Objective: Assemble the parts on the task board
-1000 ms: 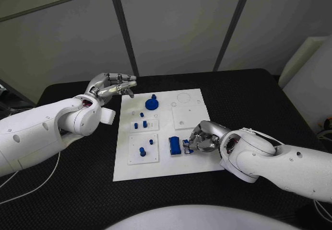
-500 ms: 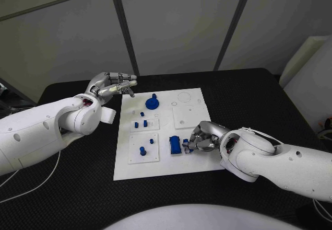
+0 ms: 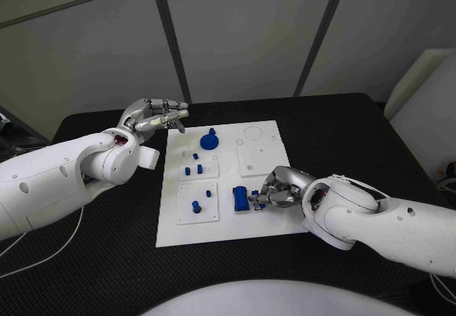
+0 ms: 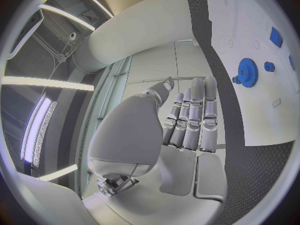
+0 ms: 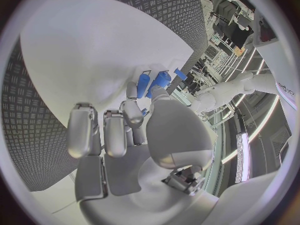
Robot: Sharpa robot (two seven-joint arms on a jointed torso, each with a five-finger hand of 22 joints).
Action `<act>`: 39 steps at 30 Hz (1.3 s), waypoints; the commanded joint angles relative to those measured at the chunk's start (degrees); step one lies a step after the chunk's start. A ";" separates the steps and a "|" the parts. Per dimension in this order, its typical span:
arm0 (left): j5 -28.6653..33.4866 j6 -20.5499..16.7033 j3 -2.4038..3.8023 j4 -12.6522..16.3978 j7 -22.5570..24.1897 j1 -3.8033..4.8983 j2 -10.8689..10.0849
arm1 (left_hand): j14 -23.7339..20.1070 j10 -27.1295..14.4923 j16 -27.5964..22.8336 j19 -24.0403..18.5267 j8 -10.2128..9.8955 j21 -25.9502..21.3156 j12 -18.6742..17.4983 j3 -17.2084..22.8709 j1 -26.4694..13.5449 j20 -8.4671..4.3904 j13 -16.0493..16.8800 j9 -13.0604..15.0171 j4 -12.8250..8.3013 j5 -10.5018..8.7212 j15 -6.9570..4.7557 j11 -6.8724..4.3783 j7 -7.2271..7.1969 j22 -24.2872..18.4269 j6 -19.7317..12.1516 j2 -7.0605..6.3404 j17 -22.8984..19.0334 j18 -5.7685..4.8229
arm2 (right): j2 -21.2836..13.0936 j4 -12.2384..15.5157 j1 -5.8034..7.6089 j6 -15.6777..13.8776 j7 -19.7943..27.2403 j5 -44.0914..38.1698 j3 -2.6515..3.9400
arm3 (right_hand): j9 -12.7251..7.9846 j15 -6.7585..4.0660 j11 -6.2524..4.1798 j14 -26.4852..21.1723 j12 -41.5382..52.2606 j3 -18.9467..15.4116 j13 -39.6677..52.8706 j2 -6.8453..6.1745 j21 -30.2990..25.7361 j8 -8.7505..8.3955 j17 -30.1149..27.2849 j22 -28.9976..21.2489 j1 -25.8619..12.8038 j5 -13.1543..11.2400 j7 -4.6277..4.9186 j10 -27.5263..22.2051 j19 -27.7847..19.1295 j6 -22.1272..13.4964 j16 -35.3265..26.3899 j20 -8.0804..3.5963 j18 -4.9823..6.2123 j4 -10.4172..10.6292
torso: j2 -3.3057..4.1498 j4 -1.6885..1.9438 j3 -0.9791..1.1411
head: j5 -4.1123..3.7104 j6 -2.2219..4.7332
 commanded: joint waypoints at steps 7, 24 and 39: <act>0.15 0.58 0.04 -0.01 0.14 0.08 -0.01 | -0.44 -0.46 0.25 -0.31 0.41 -0.11 0.42 -0.20 -0.22 0.10 0.09 0.07 -0.18 -0.18 -0.12 -0.10 0.05 -0.06 -0.40 0.30 -0.08 -1.02 | -0.63 1.05 0.04 -0.11 0.33 -0.69 0.01 | 0.28 -0.42 0.04 3.87 0.35 -1.38 0.31 1.06 0.07 0.42 3.82 2.29 -2.16 0.28 -0.11 0.56 0.19 0.22 0.24 -0.06 -0.86 -0.05 | -0.03 0.00 0.05 | 0.06 0.00; 0.15 0.61 0.04 -0.10 0.15 0.08 0.08 | -0.44 -0.46 0.25 -0.31 0.41 -0.11 0.42 -0.20 -0.22 0.10 0.09 0.07 -0.18 -0.18 -0.12 -0.10 0.05 -0.06 -0.40 0.30 -0.08 -1.02 | -2.45 1.93 0.03 2.01 2.49 -0.56 0.01 | 0.76 -0.54 -0.06 3.85 -0.08 -1.65 0.27 1.06 -0.10 0.77 3.83 2.20 3.89 -2.03 -0.19 0.34 0.07 -0.18 0.19 -0.19 -0.82 -2.08 | 0.03 0.04 0.01 | -0.02 0.24; 0.15 0.63 0.04 -0.25 0.12 0.07 0.21 | -0.44 -0.46 0.25 -0.31 0.41 -0.11 0.42 -0.20 -0.22 0.10 0.09 0.07 -0.18 -0.18 -0.12 -0.10 0.05 -0.06 -0.40 0.30 -0.08 -1.02 | -2.77 1.85 0.01 4.35 4.67 0.36 -0.01 | 0.99 -0.45 0.02 3.84 -0.45 -2.19 0.15 0.80 -0.28 0.94 3.86 2.08 7.68 -6.80 -0.08 0.16 -0.05 -0.37 0.16 -0.12 -0.79 -3.58 | 0.06 0.06 0.04 | -0.08 0.15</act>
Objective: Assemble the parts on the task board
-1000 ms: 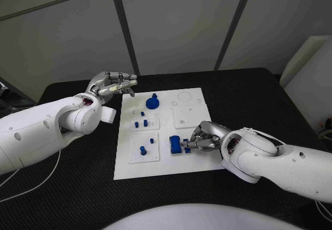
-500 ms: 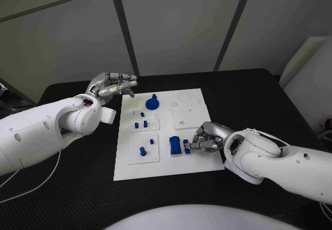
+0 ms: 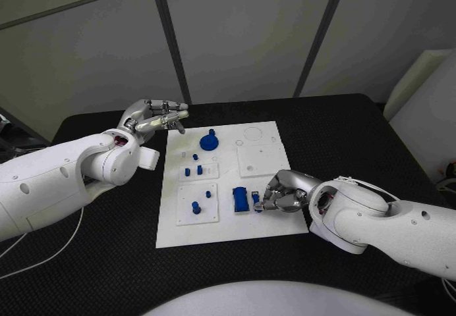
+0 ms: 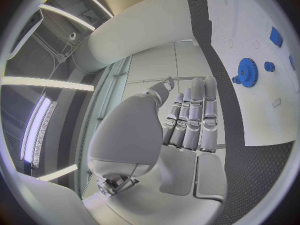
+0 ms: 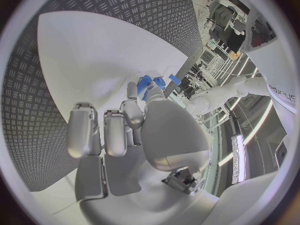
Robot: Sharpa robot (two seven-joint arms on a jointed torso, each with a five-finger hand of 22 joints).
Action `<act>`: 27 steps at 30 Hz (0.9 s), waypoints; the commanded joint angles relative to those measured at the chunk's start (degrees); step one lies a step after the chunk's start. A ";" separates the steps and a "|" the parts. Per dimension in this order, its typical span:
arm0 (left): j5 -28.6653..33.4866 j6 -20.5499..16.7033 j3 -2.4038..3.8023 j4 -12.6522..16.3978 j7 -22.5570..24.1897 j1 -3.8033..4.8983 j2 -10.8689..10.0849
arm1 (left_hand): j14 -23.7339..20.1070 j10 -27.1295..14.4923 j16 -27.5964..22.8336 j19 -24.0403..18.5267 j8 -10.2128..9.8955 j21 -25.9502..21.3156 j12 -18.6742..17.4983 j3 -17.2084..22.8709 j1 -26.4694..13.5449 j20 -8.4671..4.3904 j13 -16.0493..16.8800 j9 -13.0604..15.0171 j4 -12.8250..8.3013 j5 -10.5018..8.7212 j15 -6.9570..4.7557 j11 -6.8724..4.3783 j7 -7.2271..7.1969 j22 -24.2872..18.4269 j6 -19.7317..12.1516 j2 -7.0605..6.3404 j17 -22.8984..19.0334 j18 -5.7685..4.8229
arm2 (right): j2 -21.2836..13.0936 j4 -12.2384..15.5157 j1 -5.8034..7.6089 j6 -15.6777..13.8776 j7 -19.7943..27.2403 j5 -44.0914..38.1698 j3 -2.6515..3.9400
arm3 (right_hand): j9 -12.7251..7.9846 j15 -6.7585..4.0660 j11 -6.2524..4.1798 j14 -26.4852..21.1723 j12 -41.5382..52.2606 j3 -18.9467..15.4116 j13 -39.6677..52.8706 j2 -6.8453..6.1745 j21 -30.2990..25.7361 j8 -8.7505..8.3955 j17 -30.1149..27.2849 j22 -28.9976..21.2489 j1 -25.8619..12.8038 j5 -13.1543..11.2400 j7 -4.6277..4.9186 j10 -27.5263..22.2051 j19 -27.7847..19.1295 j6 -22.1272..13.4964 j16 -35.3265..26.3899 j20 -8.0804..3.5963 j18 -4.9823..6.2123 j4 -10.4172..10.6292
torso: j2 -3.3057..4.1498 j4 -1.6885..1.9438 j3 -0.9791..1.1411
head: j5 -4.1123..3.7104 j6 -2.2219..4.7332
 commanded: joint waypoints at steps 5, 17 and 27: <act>0.15 0.60 0.04 -0.04 0.15 0.06 0.08 | -0.45 -0.47 0.25 -0.31 0.18 -0.11 0.21 -0.20 -0.21 0.10 0.09 0.07 -0.18 -0.18 -0.12 -0.10 0.06 -0.08 -0.41 0.30 -0.06 -1.03 | 0.59 -0.88 0.02 1.27 1.08 0.13 -0.01 | 0.10 -0.45 0.02 3.84 0.06 -0.10 0.13 0.13 -0.23 0.38 3.85 2.15 0.55 -0.48 -0.07 -0.20 0.00 -0.33 0.18 -0.12 -0.81 -0.11 | 0.07 0.07 0.00 | 0.07 -0.14; 0.15 0.68 0.04 -0.15 0.14 -0.01 0.18 | -0.52 -0.59 0.26 -0.32 0.23 -0.15 0.33 -0.21 -0.18 0.11 0.09 0.06 -0.22 -0.18 -0.09 -0.07 0.09 -0.11 -0.47 0.37 -0.11 -1.04 | 1.39 -2.35 0.02 -0.62 1.39 -0.93 0.00 | 0.20 -0.48 -0.02 3.89 0.60 -0.35 0.67 1.40 -0.12 0.54 4.04 2.34 0.51 -0.87 -0.15 0.22 0.12 -0.14 0.30 -0.12 -0.85 0.59 | 0.09 0.05 0.03 | 0.27 -0.20; 0.15 0.73 0.04 -0.25 0.11 -0.05 0.30 | -0.52 -0.59 0.26 -0.32 0.23 -0.15 0.33 -0.21 -0.18 0.11 0.09 0.06 -0.22 -0.18 -0.09 -0.07 0.09 -0.11 -0.47 0.37 -0.11 -1.04 | 2.10 -4.17 0.03 -1.57 2.26 -0.64 0.01 | 0.34 -0.55 -0.12 3.94 1.07 -0.98 1.16 2.05 0.03 0.75 4.28 2.57 0.57 -2.26 -0.28 0.60 0.26 0.00 0.45 -0.16 -0.89 1.23 | 0.00 0.09 -0.05 | 0.29 -0.27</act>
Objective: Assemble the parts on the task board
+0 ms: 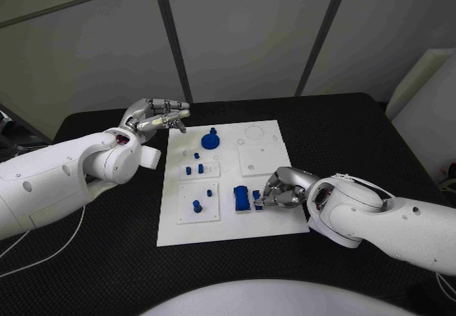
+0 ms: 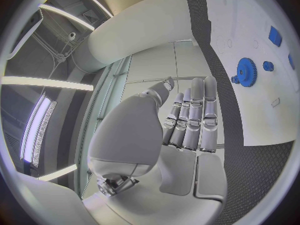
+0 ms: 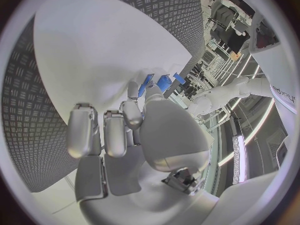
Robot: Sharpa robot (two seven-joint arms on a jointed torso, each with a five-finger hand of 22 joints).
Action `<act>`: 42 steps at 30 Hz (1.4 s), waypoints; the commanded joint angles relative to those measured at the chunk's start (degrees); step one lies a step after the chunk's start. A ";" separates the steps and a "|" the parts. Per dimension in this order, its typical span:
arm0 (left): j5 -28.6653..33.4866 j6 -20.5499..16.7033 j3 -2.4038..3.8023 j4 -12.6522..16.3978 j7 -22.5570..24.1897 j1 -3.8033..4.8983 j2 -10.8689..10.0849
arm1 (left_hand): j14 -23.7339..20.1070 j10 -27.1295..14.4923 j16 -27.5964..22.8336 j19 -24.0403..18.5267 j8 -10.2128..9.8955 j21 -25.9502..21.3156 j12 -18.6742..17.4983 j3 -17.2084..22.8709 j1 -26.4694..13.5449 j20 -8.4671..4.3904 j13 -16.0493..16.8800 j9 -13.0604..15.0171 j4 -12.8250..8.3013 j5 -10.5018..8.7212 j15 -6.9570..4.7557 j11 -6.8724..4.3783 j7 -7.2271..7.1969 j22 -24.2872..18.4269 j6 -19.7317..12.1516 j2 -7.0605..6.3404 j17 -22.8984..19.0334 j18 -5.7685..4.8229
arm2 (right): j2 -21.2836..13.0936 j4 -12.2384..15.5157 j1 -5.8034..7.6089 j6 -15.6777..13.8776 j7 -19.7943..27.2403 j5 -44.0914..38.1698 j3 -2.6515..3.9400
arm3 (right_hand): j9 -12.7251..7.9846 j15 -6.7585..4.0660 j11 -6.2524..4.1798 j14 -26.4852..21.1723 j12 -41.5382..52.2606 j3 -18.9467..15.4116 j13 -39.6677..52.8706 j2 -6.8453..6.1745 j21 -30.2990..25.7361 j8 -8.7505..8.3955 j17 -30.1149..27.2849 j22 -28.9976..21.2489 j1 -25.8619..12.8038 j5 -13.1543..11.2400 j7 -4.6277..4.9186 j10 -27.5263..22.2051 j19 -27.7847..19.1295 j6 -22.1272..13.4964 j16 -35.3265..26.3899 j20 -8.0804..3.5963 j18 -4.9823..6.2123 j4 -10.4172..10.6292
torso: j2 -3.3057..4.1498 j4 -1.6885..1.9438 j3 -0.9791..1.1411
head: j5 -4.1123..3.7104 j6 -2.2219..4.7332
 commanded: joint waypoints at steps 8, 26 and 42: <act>0.15 0.62 0.04 0.02 0.12 0.06 0.10 | -0.32 -0.38 0.26 -0.32 0.23 -0.15 0.34 -0.21 -0.18 0.11 0.09 0.06 -0.22 -0.18 0.11 0.14 0.09 -0.06 -0.47 0.37 -0.07 -1.04 | 0.56 -1.95 0.04 0.17 1.90 -0.23 0.01 | 0.33 -0.66 -0.12 3.96 0.30 -0.63 0.43 0.75 0.01 0.63 4.50 2.64 3.45 -6.34 -0.37 0.60 0.25 -0.02 0.31 -0.28 -0.89 -1.01 | -0.18 0.09 -0.08 | 0.21 -0.11; 0.15 0.67 0.04 0.01 0.03 0.02 0.14 | -0.32 -0.38 0.26 -0.32 0.23 -0.15 0.34 -0.21 -0.18 0.11 0.09 0.06 -0.22 -0.18 0.11 0.14 0.09 -0.06 -0.47 0.37 -0.07 -1.04 | -0.99 0.90 0.04 -10.62 10.20 4.80 0.04 | -0.10 -0.02 0.79 3.41 -3.59 -3.10 -2.72 0.93 -2.47 -0.72 2.23 -0.26 2.90 -1.89 0.78 -2.03 -1.66 -2.90 -1.41 0.12 -0.20 0.84 | -0.19 0.02 -0.07 | -0.19 0.41; 6.54 1.24 0.04 -1.88 3.71 -0.32 1.38 | -1.21 -0.55 -0.08 -1.03 1.25 -1.58 2.06 -2.53 -2.90 0.53 0.35 0.20 1.46 -0.29 0.31 -0.13 -0.43 -1.13 -0.12 0.16 -0.68 -1.05 | 1.41 -11.44 3.10 -14.58 34.96 39.43 1.18 | -2.33 2.47 3.75 -4.79 -26.99 -0.85 -22.89 3.66 -25.78 -5.57 -20.59 -25.43 13.72 1.89 4.00 -19.38 -18.67 -8.66 -21.79 2.50 5.26 -3.04 | -2.04 -0.35 -0.74 | -0.67 4.33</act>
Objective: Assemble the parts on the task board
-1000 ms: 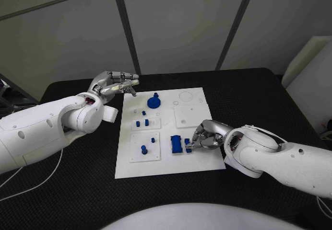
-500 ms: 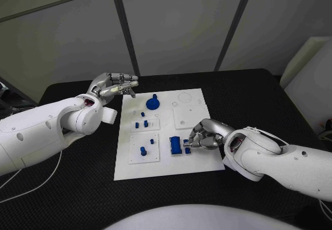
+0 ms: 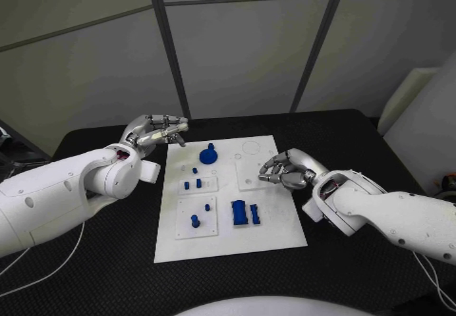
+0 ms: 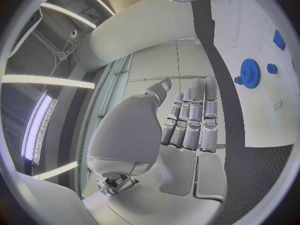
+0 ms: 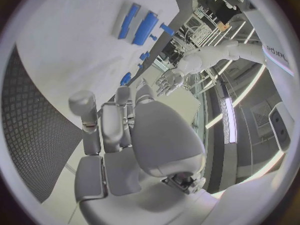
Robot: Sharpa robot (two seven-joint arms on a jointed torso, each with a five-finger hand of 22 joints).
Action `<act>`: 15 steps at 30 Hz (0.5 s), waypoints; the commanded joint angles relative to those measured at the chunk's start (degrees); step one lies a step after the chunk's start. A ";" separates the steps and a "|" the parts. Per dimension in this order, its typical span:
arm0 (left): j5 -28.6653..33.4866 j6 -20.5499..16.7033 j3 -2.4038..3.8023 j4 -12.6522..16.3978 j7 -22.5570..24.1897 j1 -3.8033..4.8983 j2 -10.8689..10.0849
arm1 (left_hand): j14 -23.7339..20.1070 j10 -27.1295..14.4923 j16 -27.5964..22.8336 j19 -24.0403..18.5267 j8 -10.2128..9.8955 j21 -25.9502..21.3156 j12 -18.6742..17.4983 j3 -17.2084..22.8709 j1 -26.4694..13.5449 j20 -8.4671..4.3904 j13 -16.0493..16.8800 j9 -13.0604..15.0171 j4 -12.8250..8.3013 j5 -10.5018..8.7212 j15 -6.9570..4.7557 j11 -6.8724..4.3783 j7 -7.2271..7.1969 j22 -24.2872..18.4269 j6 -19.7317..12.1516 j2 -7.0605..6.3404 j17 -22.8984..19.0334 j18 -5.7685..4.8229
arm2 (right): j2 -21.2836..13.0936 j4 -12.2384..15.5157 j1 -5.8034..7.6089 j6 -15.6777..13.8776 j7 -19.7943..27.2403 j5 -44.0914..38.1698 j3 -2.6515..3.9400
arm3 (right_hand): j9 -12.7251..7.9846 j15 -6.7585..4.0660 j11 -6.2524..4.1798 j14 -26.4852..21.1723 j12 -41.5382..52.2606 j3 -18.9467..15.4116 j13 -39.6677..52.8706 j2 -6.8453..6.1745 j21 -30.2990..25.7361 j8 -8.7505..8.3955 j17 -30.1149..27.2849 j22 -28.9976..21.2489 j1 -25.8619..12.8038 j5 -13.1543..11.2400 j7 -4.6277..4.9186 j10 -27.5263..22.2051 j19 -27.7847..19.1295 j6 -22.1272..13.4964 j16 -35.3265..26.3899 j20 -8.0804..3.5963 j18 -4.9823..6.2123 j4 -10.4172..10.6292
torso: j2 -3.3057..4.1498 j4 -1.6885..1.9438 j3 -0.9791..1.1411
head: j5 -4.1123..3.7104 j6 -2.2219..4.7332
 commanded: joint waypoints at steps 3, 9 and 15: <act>9.16 1.37 0.05 -2.35 4.93 -0.32 1.26 | -1.42 0.35 -1.50 -1.29 1.40 -2.35 1.70 -3.00 -2.16 0.33 0.34 0.20 1.34 -0.29 -0.22 -0.53 -0.90 -1.74 0.87 -0.21 -1.07 -0.99 | 3.26 -8.31 1.58 0.23 17.20 27.79 0.19 | -1.50 1.70 1.76 -9.95 -10.55 2.36 -9.56 1.34 -17.52 -2.19 -22.98 -16.34 5.39 -1.24 1.72 -4.80 -11.05 -1.95 -24.33 1.38 2.80 -1.63 | -2.01 -0.64 -0.62 | 0.61 2.10; 14.05 0.54 0.07 -6.91 7.62 -0.79 3.57 | -1.53 3.36 -15.77 -6.26 1.28 -11.21 -2.48 -6.05 -1.68 1.53 -1.32 -0.11 2.85 -0.17 0.52 -0.55 -1.48 -8.92 2.43 1.41 -6.80 -1.05 | 9.59 -20.21 2.19 4.03 24.14 39.00 1.44 | -5.59 4.08 3.72 -16.23 -24.20 4.00 -24.39 1.66 -29.41 -6.00 -31.60 -24.31 7.55 -5.27 2.59 -5.32 -15.53 -1.50 -40.86 3.79 2.50 -0.16 | -4.18 -1.61 -1.17 | 1.70 4.71; 15.35 -1.85 0.08 -11.85 10.27 -1.39 6.70 | -1.29 7.60 -35.80 -13.63 -2.67 -23.56 -14.86 -8.59 -0.37 4.98 -1.29 -0.15 3.77 -0.15 3.34 0.65 -2.05 -21.05 2.68 2.58 -11.93 -0.69 | 15.08 -29.78 2.32 7.77 27.39 43.70 2.46 | -10.56 7.81 5.83 -20.45 -33.65 4.86 -37.86 1.10 -42.27 -11.40 -42.89 -33.69 7.23 -7.05 3.22 -1.93 -18.53 0.49 -57.05 7.79 2.86 0.84 | -5.22 -1.71 -1.06 | 2.92 5.74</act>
